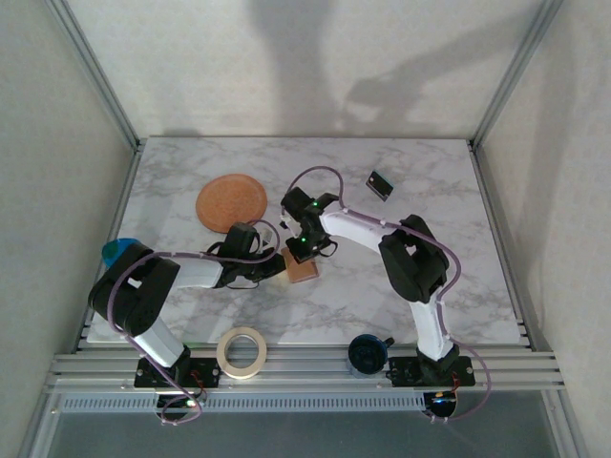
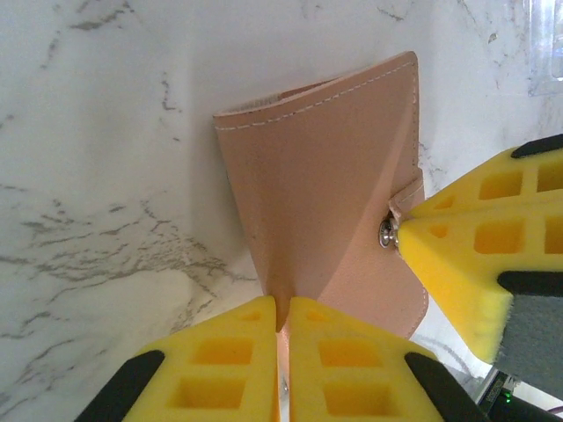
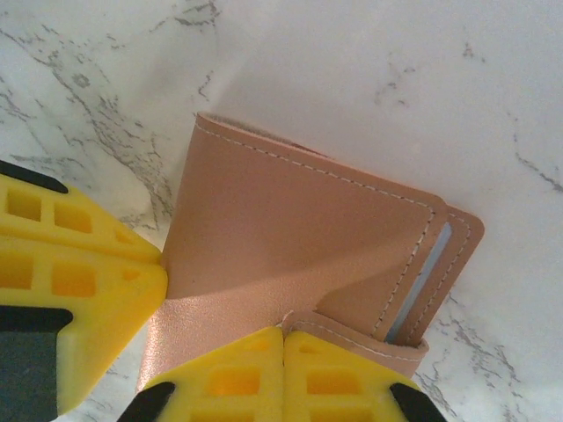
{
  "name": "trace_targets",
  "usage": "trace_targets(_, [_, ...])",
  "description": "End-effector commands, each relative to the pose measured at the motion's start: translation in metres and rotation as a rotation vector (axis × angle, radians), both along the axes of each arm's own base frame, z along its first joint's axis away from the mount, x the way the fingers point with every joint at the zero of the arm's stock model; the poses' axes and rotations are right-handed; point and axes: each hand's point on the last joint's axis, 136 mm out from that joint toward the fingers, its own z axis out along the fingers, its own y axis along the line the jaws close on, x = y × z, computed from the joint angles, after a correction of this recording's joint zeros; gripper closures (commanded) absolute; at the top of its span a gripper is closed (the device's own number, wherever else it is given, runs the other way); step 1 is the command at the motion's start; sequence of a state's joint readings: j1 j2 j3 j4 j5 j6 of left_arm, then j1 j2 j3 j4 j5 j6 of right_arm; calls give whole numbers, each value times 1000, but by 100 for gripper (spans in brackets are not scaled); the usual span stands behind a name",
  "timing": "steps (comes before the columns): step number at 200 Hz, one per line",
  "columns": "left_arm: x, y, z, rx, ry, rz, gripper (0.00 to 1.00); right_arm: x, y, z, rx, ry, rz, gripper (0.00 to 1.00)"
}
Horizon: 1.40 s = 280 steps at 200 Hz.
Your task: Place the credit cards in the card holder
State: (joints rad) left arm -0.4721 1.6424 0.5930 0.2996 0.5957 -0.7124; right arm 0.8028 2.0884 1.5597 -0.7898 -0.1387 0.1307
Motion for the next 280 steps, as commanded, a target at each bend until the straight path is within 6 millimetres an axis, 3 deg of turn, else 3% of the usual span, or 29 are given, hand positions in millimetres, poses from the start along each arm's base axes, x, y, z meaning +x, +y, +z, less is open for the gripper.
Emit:
trace_targets(1, [-2, -1, 0, -20, 7, -6, 92, -71, -27, -89, -211, 272, 34, 100])
trace_targets(86, [0, -1, 4, -48, 10, 2, 93, -103, -45, -128, -347, 370, 7, 100])
trace_targets(112, [9, 2, 19, -81, -37, 22, 92, -108, -56, -140, -423, 372, 3, 98])
trace_targets(140, [16, 19, 39, -101, -81, 74, 92, -113, -62, -150, -449, 399, -23, 100])
trace_targets(175, [22, 47, 64, -89, -121, 145, 92, -118, -56, -159, -409, 451, -49, 99])
trace_targets(194, [22, 61, 76, -81, -145, 184, 91, -113, -46, -146, -358, 432, -56, 95])
trace_targets(233, [21, 84, 94, -57, -178, 247, 89, -88, -12, -89, -219, 339, -51, 85])
trace_targets(280, [17, 116, 113, 5, -216, 338, 87, -59, 13, -21, -72, 209, -61, 71])
